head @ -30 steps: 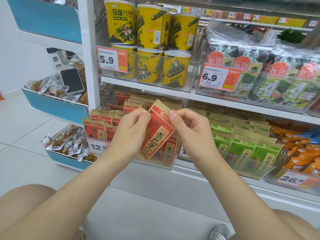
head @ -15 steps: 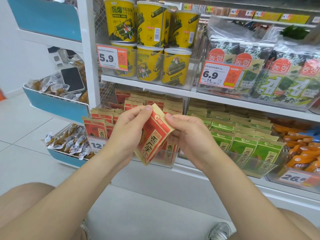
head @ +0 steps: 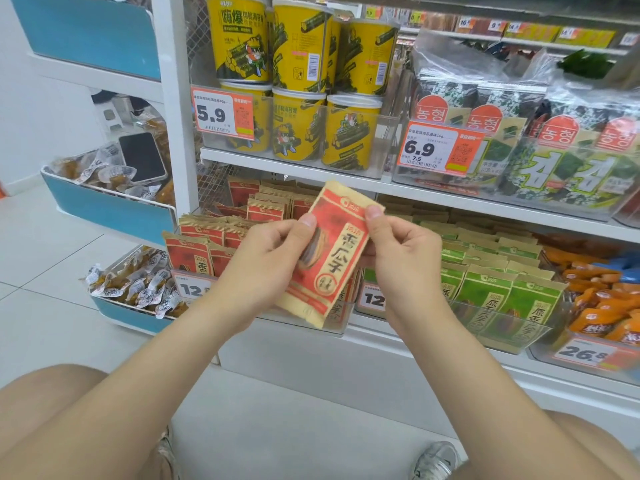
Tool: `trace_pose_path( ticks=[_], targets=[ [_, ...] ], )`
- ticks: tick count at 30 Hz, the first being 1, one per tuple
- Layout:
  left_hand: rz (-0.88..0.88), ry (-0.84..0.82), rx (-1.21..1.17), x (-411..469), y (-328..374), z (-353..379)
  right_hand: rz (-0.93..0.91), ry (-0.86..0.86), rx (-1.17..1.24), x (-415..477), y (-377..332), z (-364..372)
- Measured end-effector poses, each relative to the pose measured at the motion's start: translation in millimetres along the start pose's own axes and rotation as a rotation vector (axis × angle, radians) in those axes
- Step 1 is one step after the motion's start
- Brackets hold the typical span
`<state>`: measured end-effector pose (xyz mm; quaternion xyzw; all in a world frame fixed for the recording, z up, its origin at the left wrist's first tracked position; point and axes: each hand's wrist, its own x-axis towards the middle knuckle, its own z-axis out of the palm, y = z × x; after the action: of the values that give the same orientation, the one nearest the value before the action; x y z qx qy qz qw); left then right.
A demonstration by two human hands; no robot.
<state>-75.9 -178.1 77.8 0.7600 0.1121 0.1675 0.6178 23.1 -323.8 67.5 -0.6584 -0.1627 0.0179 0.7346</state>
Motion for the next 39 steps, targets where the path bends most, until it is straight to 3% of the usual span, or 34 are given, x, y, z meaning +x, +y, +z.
trace_pose_path(
  ticks=[3,8,11,16,23,26,31,36,39],
  targets=[
    [-0.01,-0.006,0.138,-3.9,-0.4,2.8,0.048,0.06,0.061,1.6,-0.9,-2.5],
    [0.044,0.213,0.191,5.1,-11.9,-2.0,0.05,-0.262,-0.153,-13.0,-8.9,5.4],
    [0.021,0.265,0.171,6.8,-14.8,-3.1,0.027,-0.389,-0.164,-22.5,-1.0,16.0],
    [-0.064,0.22,-0.03,3.9,-7.6,0.7,0.112,-0.371,-0.136,-18.4,0.4,16.6],
    [0.052,0.396,0.063,5.7,-7.0,-4.1,0.165,-0.471,-0.085,-20.3,-6.6,13.4],
    [0.004,0.327,0.014,5.9,-3.6,-5.0,0.189,-0.452,-0.033,-19.2,-7.1,10.7],
    [0.036,0.23,-0.051,5.1,-1.1,-7.1,0.389,-0.374,0.108,-16.5,-10.2,4.1],
    [-0.011,0.237,-0.132,5.7,-2.2,-6.3,0.298,-0.365,0.06,-14.0,-4.8,5.4],
    [-0.051,0.223,-0.275,6.9,-1.1,-6.3,0.278,-0.394,0.148,-13.6,-4.8,6.8]
  ],
)
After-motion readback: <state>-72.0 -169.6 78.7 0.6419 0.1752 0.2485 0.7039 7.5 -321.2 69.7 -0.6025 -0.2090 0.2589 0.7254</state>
